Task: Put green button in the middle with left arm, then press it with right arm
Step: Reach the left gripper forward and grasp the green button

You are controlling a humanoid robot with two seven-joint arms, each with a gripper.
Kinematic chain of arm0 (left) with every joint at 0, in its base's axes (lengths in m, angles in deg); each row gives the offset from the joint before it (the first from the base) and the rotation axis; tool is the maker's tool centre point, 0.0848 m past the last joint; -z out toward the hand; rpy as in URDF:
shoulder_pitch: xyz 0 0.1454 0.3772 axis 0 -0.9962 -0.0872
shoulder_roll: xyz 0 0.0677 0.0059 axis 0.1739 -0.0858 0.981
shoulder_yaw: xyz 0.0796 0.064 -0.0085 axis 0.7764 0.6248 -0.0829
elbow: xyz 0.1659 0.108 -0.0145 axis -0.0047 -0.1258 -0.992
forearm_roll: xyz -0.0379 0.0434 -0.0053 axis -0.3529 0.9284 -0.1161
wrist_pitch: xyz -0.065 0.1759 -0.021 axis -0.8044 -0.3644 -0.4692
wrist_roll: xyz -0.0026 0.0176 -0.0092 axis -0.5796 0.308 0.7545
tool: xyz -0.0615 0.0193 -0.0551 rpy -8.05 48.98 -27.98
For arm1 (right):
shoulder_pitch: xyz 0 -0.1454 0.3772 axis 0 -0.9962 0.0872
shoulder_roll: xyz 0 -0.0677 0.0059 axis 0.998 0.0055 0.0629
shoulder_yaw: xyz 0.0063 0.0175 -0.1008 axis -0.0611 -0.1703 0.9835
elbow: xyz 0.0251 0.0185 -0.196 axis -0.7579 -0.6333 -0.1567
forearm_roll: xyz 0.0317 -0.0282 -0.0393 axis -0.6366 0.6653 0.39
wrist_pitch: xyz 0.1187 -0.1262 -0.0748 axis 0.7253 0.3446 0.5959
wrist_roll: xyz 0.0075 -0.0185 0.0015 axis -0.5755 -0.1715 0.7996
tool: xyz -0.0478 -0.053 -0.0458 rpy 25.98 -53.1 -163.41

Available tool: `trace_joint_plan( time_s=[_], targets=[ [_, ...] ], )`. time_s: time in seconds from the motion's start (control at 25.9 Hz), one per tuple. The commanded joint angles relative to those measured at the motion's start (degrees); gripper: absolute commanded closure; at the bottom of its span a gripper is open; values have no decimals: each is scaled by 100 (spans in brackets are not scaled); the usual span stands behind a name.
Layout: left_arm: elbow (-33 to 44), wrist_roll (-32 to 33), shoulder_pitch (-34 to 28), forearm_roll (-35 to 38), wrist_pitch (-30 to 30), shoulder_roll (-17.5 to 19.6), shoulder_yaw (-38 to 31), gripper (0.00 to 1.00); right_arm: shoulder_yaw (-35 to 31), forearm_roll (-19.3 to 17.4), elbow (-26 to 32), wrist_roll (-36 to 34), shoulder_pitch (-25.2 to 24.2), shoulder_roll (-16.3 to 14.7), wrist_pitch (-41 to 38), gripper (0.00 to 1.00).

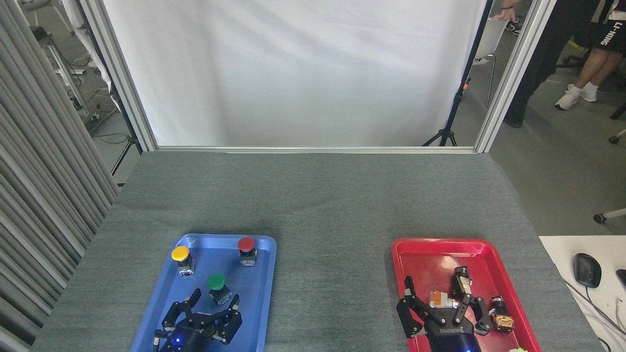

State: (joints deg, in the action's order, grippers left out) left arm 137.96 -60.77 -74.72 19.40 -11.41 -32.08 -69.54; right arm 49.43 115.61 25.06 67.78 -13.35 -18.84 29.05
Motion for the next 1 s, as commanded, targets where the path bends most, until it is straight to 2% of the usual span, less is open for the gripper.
trace_joint_plan(
  time_s=[0.0, 0.19, 0.35, 0.46, 0.62, 0.66, 0.77, 0.97],
  targets=[
    [-168, 5, 62, 0, 13, 0, 101, 1, 19, -9, 24, -11, -65, -17, -139, 0],
    [-168, -74, 54, 0, -66, -44, 101, 2, -42, -9, 51, 15, -30, -35, -33, 1],
    [-168, -100, 71, 0, -66, -35, 101, 13, -113, -26, -55, 7, -12, 9, -42, 1],
    [-203, -100, 106, -9, -136, -35, 101, 13, -148, -255, -169, 33, 23, 35, -16, 1],
    [-467, -74, 352, -26, -215, -26, 101, 17, -121, -237, -178, 33, 23, 132, 10, 1],
    [-467, -30, 361, -26, -215, -26, 101, 21, -104, -202, -178, 42, 6, 229, 19, 2],
    [-484, -30, 344, -17, -189, 0, 110, 34, -42, -105, -301, 42, -30, 202, 10, 2],
    [-423, -91, 212, 0, 171, 88, 110, 85, 81, 404, -354, 174, 129, 220, 230, 1]
  ],
)
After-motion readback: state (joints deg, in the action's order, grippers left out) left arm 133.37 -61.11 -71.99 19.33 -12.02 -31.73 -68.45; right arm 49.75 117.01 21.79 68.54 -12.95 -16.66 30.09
